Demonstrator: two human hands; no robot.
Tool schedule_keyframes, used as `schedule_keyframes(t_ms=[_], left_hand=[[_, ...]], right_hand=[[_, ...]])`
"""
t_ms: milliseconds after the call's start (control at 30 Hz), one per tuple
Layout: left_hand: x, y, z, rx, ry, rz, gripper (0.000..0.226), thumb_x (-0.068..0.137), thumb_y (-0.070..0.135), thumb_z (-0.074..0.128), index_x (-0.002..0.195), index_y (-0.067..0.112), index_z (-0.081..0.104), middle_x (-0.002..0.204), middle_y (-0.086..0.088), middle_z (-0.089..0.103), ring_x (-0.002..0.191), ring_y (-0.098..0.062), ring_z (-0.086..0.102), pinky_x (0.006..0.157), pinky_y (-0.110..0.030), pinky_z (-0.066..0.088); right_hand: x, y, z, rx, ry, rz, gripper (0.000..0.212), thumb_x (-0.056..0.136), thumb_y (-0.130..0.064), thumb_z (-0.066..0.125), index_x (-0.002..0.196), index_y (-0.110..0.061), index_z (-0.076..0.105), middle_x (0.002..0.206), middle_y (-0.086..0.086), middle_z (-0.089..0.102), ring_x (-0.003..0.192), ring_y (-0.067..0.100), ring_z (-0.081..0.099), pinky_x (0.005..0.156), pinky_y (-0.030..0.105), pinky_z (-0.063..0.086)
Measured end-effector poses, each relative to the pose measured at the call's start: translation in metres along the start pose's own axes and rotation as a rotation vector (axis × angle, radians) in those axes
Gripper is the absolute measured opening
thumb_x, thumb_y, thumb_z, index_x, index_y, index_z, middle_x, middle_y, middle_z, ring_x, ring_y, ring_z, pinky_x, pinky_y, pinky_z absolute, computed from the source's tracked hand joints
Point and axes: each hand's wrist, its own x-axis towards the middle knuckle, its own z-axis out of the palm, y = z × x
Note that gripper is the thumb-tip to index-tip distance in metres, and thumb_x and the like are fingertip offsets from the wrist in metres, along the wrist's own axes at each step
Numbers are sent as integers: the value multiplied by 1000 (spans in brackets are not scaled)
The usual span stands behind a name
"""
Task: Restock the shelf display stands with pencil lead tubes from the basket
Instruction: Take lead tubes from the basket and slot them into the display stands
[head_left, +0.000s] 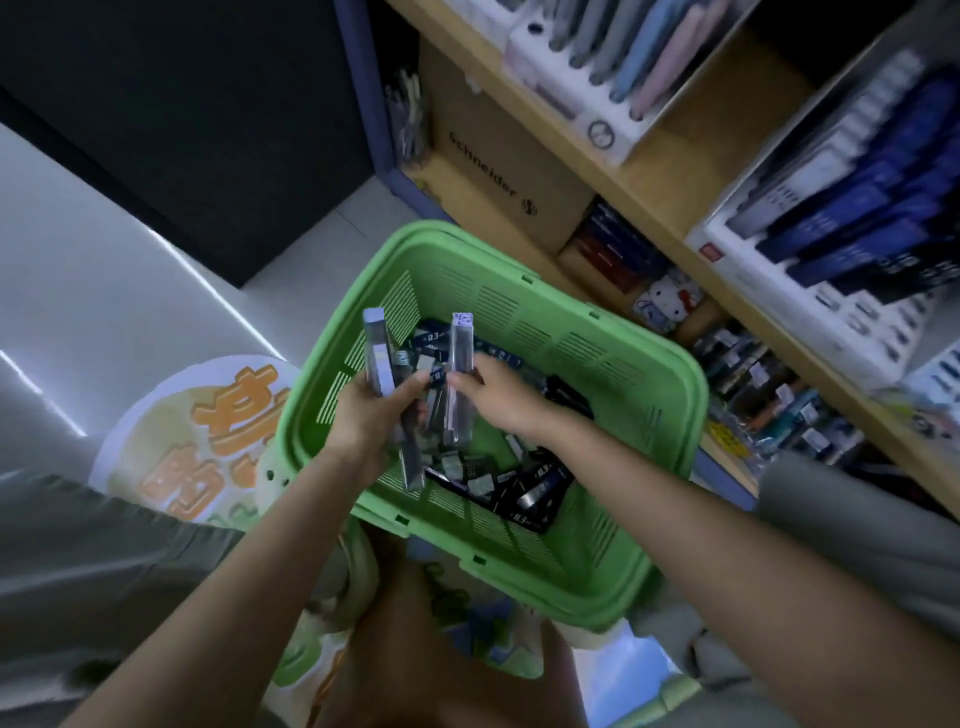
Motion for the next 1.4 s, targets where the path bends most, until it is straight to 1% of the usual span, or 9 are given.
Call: schedule_keyframes(t_ms=[233, 367, 467, 533, 600, 800, 967, 1167, 1400], left_hand=[[-37, 30, 16, -28, -41, 212, 10, 86, 4, 64, 83, 9, 56, 51, 5, 62, 41, -4, 55, 40, -15, 43], [-57, 44, 17, -1, -49, 235, 24, 79, 11, 72, 99, 4, 61, 74, -7, 66, 51, -13, 60, 50, -25, 49], [-74, 56, 22, -65, -62, 263, 19, 80, 8, 71, 98, 6, 64, 80, -10, 69, 59, -19, 65, 51, -29, 54], [-86, 68, 26, -104, -63, 303, 14, 82, 7, 70, 94, 9, 63, 77, -7, 69, 57, -19, 63, 47, -27, 53], [-96, 88, 30, -141, -90, 359, 16, 83, 8, 69, 97, 8, 61, 77, -5, 68, 57, -17, 61, 45, -21, 50], [-120, 171, 38, -195, -180, 531, 12, 84, 13, 69, 92, 15, 60, 71, 0, 64, 48, -7, 56, 52, -24, 49], [-125, 223, 37, -197, -218, 625, 19, 83, 15, 69, 101, 14, 63, 94, -10, 70, 77, -24, 65, 77, -43, 56], [-115, 253, 37, -272, -222, 676, 17, 85, 13, 69, 101, 15, 63, 84, -1, 70, 61, -9, 67, 49, -21, 51], [-98, 262, 43, -353, -234, 661, 16, 84, 12, 70, 98, 14, 64, 93, -8, 72, 74, -18, 67, 63, -29, 54]], right_hand=[[-48, -41, -6, -103, 52, -149, 20, 98, -19, 49, 107, -4, 57, 108, 18, 63, 99, 31, 60, 93, 43, 47], [-74, -55, -16, -90, 92, -211, 16, 97, -20, 51, 83, -14, 51, 76, 2, 53, 70, 13, 50, 70, 34, 45], [-94, -61, -21, -6, 110, -186, 25, 97, -27, 51, 114, -10, 47, 105, 1, 61, 95, 12, 59, 92, 40, 48], [-110, -68, -29, 66, 164, -221, 22, 98, -24, 49, 118, -14, 48, 115, 9, 64, 100, 18, 64, 92, 45, 50], [-129, -81, -42, 145, 218, -285, 6, 99, -17, 46, 103, -18, 49, 107, 8, 66, 88, 13, 66, 88, 39, 53], [-175, -137, -92, 88, 339, -486, 11, 97, -12, 47, 91, -18, 53, 92, 0, 69, 74, 3, 66, 77, 19, 53], [-198, -203, -129, -281, 618, -690, 17, 90, -24, 62, 84, -10, 65, 80, 3, 62, 72, 9, 54, 71, 27, 42], [-202, -280, -169, -389, 998, -910, 29, 88, -29, 65, 74, -6, 53, 72, 17, 56, 70, 28, 57, 67, 38, 50], [-173, -330, -214, -431, 1289, -852, 26, 85, -29, 69, 84, -4, 59, 72, 0, 59, 66, 10, 56, 60, 18, 42]])
